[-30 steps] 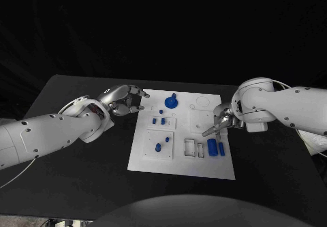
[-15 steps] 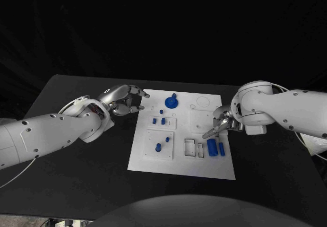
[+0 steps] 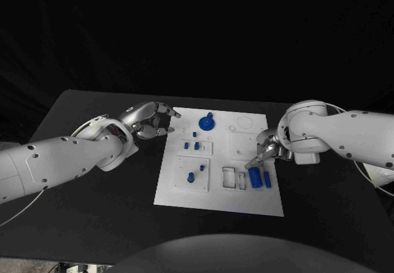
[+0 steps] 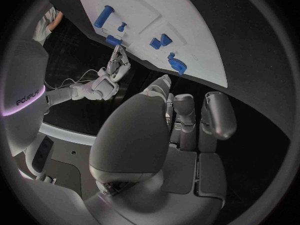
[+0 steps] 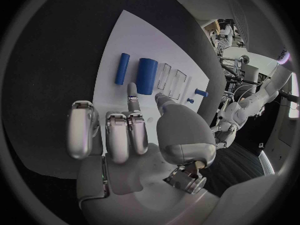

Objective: Assemble the parts on the task board

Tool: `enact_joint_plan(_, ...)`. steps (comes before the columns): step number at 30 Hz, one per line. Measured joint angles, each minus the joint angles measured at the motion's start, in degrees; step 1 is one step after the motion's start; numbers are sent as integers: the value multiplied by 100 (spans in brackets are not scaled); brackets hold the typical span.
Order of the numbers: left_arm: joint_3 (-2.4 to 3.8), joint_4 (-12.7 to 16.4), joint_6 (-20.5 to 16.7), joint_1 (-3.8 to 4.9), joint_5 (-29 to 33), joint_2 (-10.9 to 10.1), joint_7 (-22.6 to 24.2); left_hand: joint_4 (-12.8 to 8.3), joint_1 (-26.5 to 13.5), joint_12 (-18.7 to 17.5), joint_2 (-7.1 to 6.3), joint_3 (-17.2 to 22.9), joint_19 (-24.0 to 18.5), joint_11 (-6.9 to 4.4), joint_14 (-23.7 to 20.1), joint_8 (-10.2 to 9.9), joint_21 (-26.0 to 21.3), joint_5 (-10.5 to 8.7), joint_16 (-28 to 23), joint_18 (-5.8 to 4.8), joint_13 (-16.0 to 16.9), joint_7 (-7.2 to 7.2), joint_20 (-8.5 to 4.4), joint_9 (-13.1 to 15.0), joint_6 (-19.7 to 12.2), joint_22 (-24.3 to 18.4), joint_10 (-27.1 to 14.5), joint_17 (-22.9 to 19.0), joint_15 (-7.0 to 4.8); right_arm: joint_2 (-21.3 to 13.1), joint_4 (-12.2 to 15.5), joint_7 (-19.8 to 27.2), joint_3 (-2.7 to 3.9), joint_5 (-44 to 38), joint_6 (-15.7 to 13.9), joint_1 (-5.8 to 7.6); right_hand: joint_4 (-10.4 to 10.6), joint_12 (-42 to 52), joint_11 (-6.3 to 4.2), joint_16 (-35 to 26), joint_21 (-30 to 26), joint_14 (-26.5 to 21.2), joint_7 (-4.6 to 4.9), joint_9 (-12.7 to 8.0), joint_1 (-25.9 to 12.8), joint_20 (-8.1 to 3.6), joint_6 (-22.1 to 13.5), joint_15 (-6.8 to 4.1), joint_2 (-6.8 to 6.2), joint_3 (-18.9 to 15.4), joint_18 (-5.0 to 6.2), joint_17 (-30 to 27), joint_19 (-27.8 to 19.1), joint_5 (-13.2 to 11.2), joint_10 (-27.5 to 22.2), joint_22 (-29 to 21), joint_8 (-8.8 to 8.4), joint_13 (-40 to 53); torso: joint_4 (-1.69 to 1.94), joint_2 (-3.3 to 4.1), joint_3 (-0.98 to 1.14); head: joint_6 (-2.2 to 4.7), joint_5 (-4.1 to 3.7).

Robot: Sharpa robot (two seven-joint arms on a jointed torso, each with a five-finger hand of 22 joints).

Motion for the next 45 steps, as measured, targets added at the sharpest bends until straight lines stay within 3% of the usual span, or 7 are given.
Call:
enact_joint_plan(4, 0, -13, 12, 0, 0, 14, -8, 0, 0, 0, 0, 0, 0, 0, 0, 0, 0, 0, 0, 0, 0, 0, 0, 0, 0, 0, 0, 0, 0, 4, -5, -2, 0, -12, -5, -23, -56, 0, 0, 0, -16, 0, 0, 2, 21, -21, 0, 0, -21, 8, 0, 0, -21, -5, 0, 0, 0, 0, 1, 0, -1, 0, -3)
enact_joint_plan(9, 0, -25, 25, -2, 0, 22, -17, 0, 0, 0, 0, 0, 0, 0, 0, 0, 0, 0, 0, 0, 0, 0, 0, 0, 0, 0, 0, -1, 0, 21, -16, -5, -1, -34, -11, -45, -150, 0, 0, 0, -56, 0, 0, 43, 60, -21, 0, 0, -60, 5, 0, 4, -21, -229, 0, -1, -28, 0, 2, 0, -2, 0, -7)
enact_joint_plan(18, -1, -30, 57, -4, 0, 26, -45, 0, 0, 0, 0, 0, 0, 1, 0, 0, 0, 0, 0, 1, 0, 0, 0, 0, 0, 0, 1, -1, 0, 120, -90, -7, 2, -118, -40, -149, -301, 0, 0, 0, -154, 0, -31, 190, 159, -21, 31, 0, -75, 43, 1, 4, -62, -249, 0, -1, -25, -1, 4, 2, 3, 0, 21)
enact_joint_plan(24, -1, -21, 79, -5, 0, 8, -66, 0, 0, 0, 0, 33, 0, 21, 0, 0, 0, 22, 0, 0, 0, 21, 0, -1, 21, 0, 21, -1, 0, 150, -123, 5, 17, -134, -85, -189, -516, 0, -47, 0, -314, -9, -74, 559, 288, -75, 73, -15, -104, 183, 1, 4, -116, 654, 14, -1, 115, -1, -1, 10, 11, 0, 63)
enact_joint_plan(28, -1, -19, 95, -5, 0, 1, -84, -8, 0, 0, 0, 54, 0, 21, 4, 0, 0, 44, 0, 1, 0, 21, 0, -1, 21, 0, 21, -1, 4, 151, -135, 16, 17, -126, -127, -201, -545, 0, -63, 0, -412, 11, -126, 917, 360, -103, -25, -53, -163, 210, 65, 3, -144, 1254, 0, -1, 247, -1, -7, 8, 8, 0, 64)
enact_joint_plan(40, -1, -25, 130, -20, 0, 10, -112, -15, 24, 0, 24, 128, 0, 21, 21, 0, 0, 94, 0, 0, 0, 106, 0, -1, 63, 0, 21, -2, 21, 66, -184, 31, 5, 101, -286, -231, -487, 0, -158, 0, -567, -9, -130, 2111, 348, -166, -300, -113, -151, 269, 92, 3, -161, 1697, 6, -2, 791, -1, -12, -1, 3, 0, 40)
enact_joint_plan(45, -1, -28, 138, -23, -1, 6, -119, -16, 24, 0, 24, 128, 0, 21, 21, 0, 0, 94, 0, 0, 0, 125, 0, -1, 81, 0, 21, -2, 21, -9, -186, 33, 0, 295, -403, -234, -454, 0, -165, 0, -644, 12, -125, 2438, 313, -166, -331, -134, -117, 301, 92, 2, -161, 1739, -1, -3, 933, -1, -8, -1, 3, 0, 60)
